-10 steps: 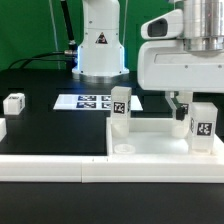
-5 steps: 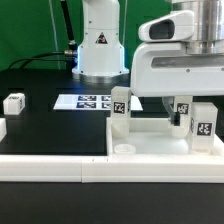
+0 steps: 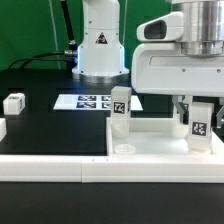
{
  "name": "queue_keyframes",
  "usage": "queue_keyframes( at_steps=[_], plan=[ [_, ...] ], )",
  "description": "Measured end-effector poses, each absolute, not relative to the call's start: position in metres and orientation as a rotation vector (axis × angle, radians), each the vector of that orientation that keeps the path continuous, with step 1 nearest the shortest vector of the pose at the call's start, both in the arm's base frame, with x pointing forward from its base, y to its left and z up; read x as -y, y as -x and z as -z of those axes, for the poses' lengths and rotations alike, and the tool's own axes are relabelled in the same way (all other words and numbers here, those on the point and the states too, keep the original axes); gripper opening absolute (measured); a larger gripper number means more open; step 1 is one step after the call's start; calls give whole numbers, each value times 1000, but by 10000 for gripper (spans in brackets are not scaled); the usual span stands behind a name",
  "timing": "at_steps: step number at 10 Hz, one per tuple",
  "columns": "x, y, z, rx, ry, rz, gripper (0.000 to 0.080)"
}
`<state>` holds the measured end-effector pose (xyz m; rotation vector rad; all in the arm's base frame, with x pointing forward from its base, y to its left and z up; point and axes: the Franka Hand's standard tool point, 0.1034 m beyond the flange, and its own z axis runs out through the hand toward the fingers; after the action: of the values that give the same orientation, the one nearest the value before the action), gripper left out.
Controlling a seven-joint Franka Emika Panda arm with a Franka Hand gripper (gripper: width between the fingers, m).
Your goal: Assemble square table
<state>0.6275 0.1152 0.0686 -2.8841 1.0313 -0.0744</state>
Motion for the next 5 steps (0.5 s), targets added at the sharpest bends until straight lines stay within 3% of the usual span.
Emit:
queue_keyframes(
  at_steps=[5],
  plan=[
    [-114,-628,-67,-2056,2178,-73,288]
  ],
)
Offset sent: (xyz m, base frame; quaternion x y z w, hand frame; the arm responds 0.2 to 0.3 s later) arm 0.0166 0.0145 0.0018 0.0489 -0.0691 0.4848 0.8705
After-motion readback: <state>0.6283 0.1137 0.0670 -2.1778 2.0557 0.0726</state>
